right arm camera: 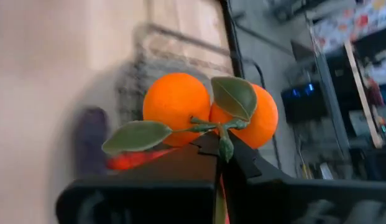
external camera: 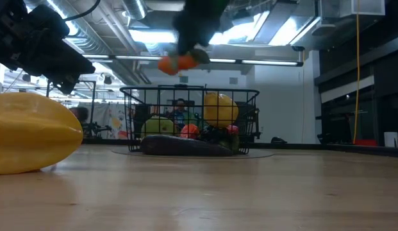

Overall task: Build produce basket
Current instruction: Put the tangerine into the wire organizer, then put the eggplant into the wire organizer

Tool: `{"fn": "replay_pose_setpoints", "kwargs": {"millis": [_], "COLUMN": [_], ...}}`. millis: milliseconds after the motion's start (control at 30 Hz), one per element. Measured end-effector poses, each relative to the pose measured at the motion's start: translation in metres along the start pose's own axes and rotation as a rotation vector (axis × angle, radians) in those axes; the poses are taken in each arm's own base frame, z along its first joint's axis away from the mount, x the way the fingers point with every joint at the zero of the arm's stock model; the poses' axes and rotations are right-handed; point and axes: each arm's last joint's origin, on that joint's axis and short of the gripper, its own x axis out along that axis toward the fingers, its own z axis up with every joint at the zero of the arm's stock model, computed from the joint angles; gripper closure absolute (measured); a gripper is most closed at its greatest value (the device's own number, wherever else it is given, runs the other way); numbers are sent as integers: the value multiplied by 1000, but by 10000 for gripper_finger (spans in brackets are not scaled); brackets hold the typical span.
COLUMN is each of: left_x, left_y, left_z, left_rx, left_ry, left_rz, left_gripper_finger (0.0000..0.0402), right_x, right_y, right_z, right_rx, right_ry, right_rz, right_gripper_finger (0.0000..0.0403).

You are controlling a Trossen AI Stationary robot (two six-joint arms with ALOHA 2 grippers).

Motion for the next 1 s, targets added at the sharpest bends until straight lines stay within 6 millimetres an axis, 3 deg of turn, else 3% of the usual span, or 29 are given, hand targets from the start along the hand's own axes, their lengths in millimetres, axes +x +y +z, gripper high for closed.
{"fn": "replay_pose_setpoints", "kwargs": {"millis": [333,533,833,1000], "left_x": [0,0,0,0], "left_y": [0,0,0,0], "left_z": [0,0,0,0], "left_rx": [0,0,0,0], "left_ry": [0,0,0,0], "left_rz": [1,0,1,1], "left_gripper_finger": [360,360,360,360], "right_x": [49,63,64,39], "right_y": [-47,-63,-64,-70], "right_z": [-19,-27,-26,-7], "right_rx": [94,102,140,137], "right_ry": [138,185,177,131], "right_rz": [114,93,82,97], "right_gripper_finger": [400,357,252,236]}}
